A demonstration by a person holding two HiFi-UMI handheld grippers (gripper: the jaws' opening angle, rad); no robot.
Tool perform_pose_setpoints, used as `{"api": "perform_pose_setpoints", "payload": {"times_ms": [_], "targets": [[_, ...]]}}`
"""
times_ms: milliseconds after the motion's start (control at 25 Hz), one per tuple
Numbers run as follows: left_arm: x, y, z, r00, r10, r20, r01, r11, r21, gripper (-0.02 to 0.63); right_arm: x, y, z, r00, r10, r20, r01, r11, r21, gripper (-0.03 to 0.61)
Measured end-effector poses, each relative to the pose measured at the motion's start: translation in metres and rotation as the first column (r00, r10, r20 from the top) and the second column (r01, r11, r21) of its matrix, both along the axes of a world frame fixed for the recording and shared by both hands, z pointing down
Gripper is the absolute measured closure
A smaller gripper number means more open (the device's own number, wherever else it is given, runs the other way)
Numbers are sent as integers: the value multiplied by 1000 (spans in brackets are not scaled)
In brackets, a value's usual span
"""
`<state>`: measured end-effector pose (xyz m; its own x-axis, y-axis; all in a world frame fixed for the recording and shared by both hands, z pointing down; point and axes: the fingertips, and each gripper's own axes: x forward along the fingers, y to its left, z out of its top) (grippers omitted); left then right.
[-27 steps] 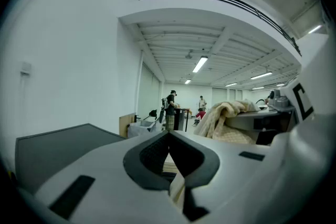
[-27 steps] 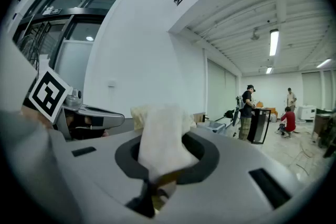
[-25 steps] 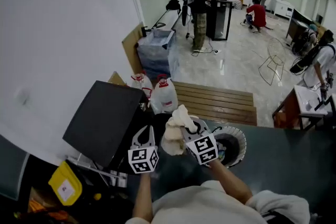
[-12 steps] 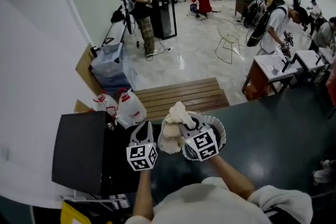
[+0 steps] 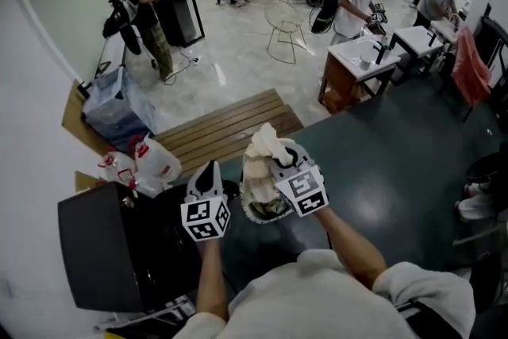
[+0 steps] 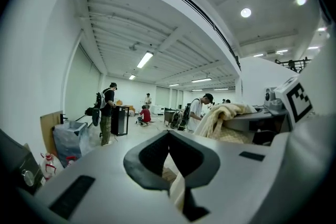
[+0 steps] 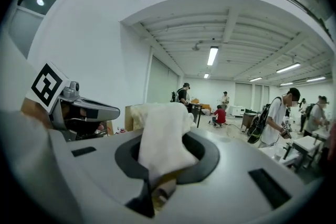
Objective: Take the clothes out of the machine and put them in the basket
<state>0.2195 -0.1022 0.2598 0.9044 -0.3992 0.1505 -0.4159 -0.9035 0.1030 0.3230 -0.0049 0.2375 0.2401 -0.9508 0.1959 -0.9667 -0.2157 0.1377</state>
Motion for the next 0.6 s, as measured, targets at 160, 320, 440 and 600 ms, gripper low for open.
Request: {"api": "perform_pose_setpoints", "payload": {"times_ms": [160, 320, 440, 600], "targets": [[27, 3, 14, 999, 35, 22, -34, 999, -20, 595, 28, 6, 17, 999, 44, 17, -44, 999, -24, 505], [54, 4, 34, 997, 54, 56, -51, 998, -46, 595, 52, 8, 47, 997, 58, 52, -55, 997, -62, 505], [66, 6, 56, 994, 62, 87, -56, 996, -72, 595, 63, 7, 83, 994, 63, 90, -53, 993, -108, 505], [84, 1, 91, 991, 65, 118, -53, 993, -102, 595, 85, 3, 137, 987, 86, 138, -63, 985, -161, 505]]}}
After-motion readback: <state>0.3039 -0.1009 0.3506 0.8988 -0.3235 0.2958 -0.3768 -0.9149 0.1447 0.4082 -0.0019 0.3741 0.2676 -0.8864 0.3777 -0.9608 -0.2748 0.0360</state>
